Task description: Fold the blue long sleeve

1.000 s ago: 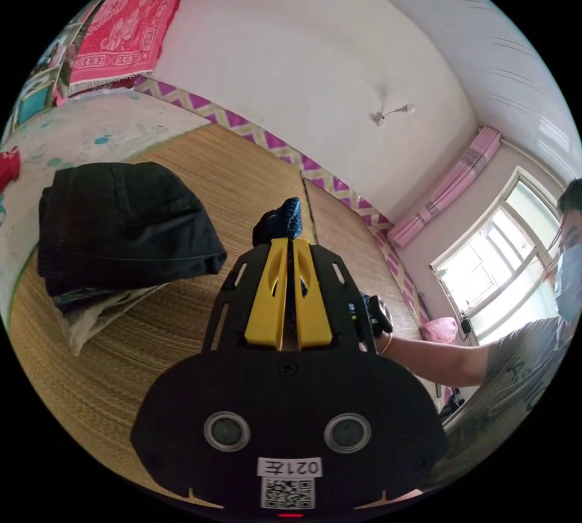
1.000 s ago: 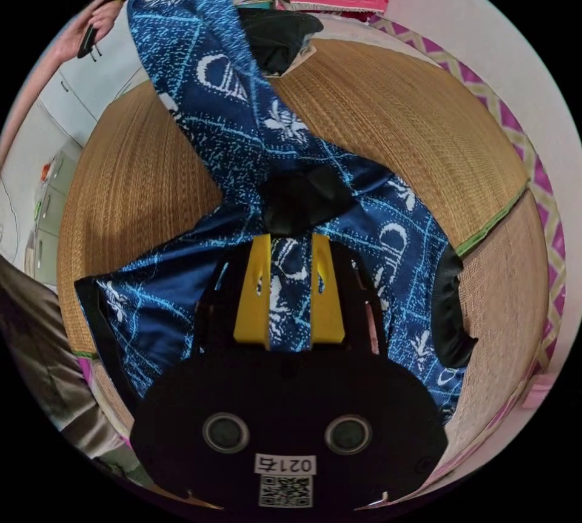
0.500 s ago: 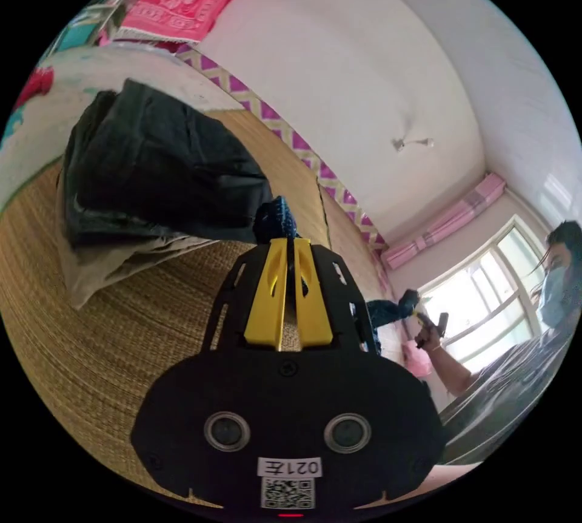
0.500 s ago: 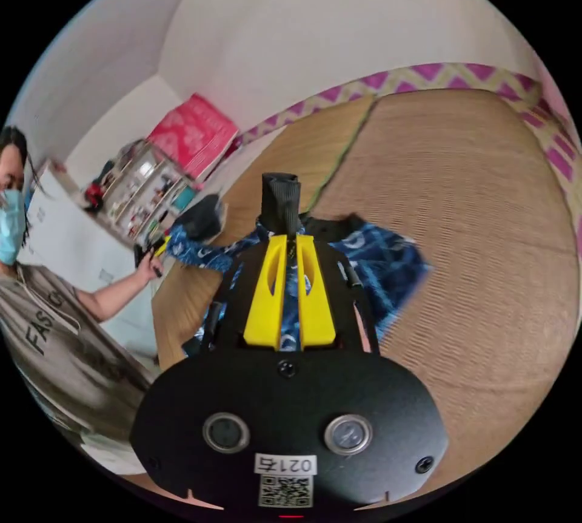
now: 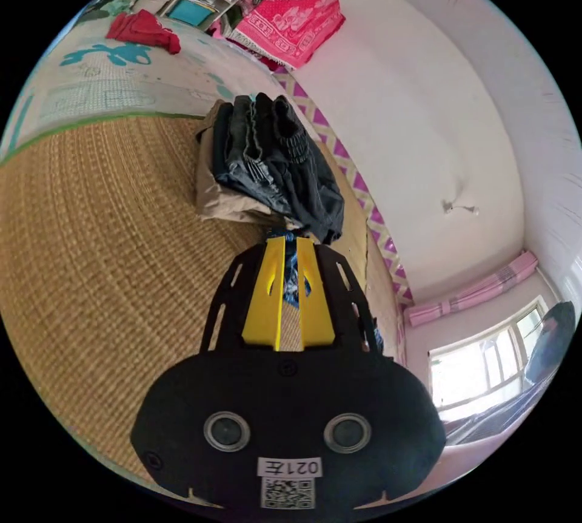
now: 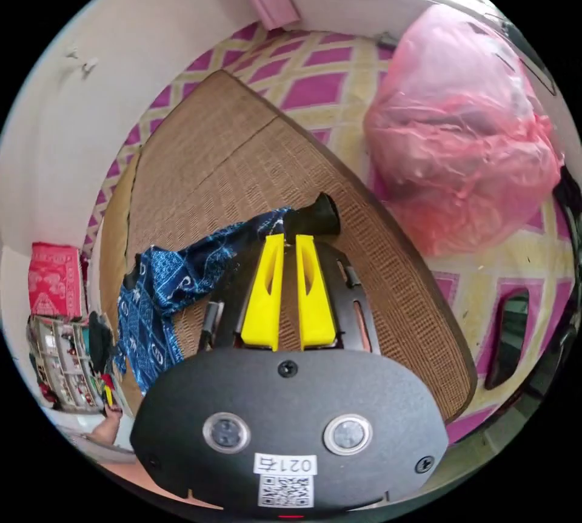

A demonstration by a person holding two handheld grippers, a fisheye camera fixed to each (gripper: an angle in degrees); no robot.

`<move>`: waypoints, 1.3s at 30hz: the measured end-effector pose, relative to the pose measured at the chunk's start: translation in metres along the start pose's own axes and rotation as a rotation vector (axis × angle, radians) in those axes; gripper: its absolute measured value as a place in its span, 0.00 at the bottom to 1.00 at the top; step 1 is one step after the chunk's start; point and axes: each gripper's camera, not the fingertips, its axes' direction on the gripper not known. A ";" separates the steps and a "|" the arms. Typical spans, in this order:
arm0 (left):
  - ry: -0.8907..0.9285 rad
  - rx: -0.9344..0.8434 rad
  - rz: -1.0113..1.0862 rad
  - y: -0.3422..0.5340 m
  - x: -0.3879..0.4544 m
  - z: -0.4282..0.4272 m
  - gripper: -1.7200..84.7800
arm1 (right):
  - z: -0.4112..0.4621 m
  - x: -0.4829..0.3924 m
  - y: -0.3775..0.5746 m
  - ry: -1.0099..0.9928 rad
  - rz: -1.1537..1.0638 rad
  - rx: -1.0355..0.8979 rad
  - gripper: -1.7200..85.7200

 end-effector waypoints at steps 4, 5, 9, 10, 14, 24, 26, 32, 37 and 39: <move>-0.012 -0.091 0.041 0.016 0.025 -0.018 0.01 | 0.006 0.031 0.016 0.037 0.105 0.058 0.04; -0.016 -0.107 0.044 0.023 0.031 -0.022 0.01 | 0.013 0.037 0.021 0.029 0.110 0.040 0.04; -0.010 -0.118 0.024 0.051 0.043 -0.030 0.01 | 0.040 0.080 0.046 -0.100 0.180 -0.036 0.06; -0.007 -0.123 0.006 0.062 0.044 -0.032 0.01 | 0.045 0.089 0.049 -0.128 0.210 -0.071 0.06; 0.011 -0.152 -0.034 0.101 0.051 -0.037 0.01 | 0.055 0.145 0.088 -0.322 0.368 -0.096 0.09; 0.080 -0.225 -0.030 0.172 0.096 -0.050 0.01 | 0.099 0.151 0.098 -0.463 0.424 -0.034 0.17; 0.087 -0.228 -0.018 0.186 0.113 -0.058 0.01 | 0.114 0.160 0.099 -0.500 0.500 -0.013 0.15; 0.093 -0.174 -0.003 0.219 0.149 -0.096 0.01 | 0.114 0.168 0.093 -0.707 0.551 0.191 0.04; 0.081 -0.160 -0.027 0.247 0.159 -0.114 0.01 | 0.093 0.155 0.073 -0.564 0.274 0.160 0.05; 0.082 -0.177 -0.043 0.256 0.160 -0.112 0.01 | 0.131 0.178 0.081 -0.482 0.412 -0.098 0.08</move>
